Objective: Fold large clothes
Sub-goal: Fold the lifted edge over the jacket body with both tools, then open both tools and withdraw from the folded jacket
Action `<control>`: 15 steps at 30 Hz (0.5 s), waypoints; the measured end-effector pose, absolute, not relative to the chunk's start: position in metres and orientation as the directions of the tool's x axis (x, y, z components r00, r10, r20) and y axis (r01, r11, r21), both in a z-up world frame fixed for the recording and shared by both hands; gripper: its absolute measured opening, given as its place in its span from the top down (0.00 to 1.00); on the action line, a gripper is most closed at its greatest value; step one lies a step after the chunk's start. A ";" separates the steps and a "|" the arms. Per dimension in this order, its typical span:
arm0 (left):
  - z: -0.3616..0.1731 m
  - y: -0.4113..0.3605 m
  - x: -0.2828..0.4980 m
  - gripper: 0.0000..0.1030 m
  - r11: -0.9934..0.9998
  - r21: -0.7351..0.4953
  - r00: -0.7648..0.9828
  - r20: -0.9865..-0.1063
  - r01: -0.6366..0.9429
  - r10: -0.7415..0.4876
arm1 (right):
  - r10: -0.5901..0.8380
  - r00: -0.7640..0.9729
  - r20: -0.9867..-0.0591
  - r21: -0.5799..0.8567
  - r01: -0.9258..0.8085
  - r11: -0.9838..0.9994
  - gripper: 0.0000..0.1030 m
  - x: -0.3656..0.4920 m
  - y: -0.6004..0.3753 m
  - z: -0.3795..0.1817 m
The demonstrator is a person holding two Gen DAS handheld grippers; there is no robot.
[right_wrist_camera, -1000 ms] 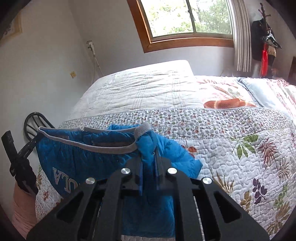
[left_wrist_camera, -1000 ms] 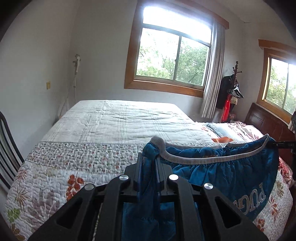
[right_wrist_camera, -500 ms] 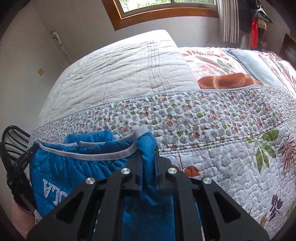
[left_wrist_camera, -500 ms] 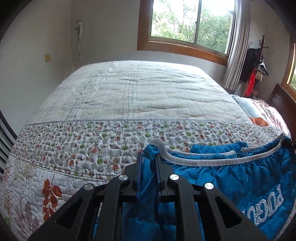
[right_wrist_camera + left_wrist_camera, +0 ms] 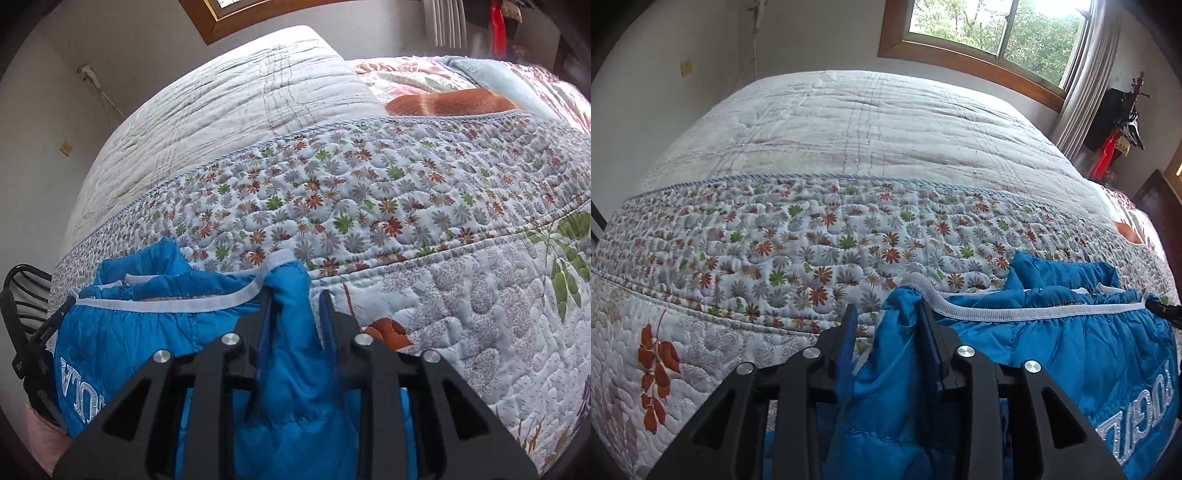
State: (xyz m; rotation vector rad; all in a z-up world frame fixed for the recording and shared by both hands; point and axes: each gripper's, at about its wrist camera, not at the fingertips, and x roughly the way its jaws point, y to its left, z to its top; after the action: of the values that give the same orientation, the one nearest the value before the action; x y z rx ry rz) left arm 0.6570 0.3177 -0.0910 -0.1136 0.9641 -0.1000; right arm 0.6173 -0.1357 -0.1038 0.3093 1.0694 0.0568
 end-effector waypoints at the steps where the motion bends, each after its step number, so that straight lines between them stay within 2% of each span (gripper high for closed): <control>1: -0.088 0.325 0.656 0.66 0.983 -0.180 0.557 -0.815 0.021 -0.162 | 0.187 0.498 -0.847 0.271 0.101 0.957 0.65 0.612 -0.138 -0.097; 3: -0.079 0.341 0.649 0.66 0.963 -0.270 0.550 -0.805 -0.006 -0.222 | 0.198 0.516 -0.833 0.284 0.092 0.954 0.65 0.601 -0.146 -0.083; 5: -0.063 0.355 0.635 0.68 0.950 -0.311 0.572 -0.781 -0.008 -0.251 | 0.209 0.532 -0.821 0.298 0.086 0.951 0.65 0.585 -0.155 -0.069; 8: -0.041 0.368 0.603 0.67 0.951 -0.306 0.598 -0.755 0.045 -0.271 | 0.242 0.545 -0.802 0.313 0.038 0.949 0.65 0.556 -0.165 -0.052; 10: -0.035 0.374 0.578 0.63 0.953 -0.295 0.597 -0.752 0.073 -0.278 | 0.258 0.547 -0.797 0.312 0.006 0.950 0.60 0.530 -0.168 -0.046; 15: -0.051 0.377 0.518 0.60 0.958 -0.255 0.563 -0.777 0.128 -0.282 | 0.317 0.521 -0.793 0.339 -0.056 0.939 0.57 0.471 -0.165 -0.057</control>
State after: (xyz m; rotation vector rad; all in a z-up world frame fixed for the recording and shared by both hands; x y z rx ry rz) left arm 0.5176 0.3773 -0.0509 -0.1770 0.9434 -0.2432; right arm 0.4710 -0.1651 -0.0566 0.2872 1.0017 0.2275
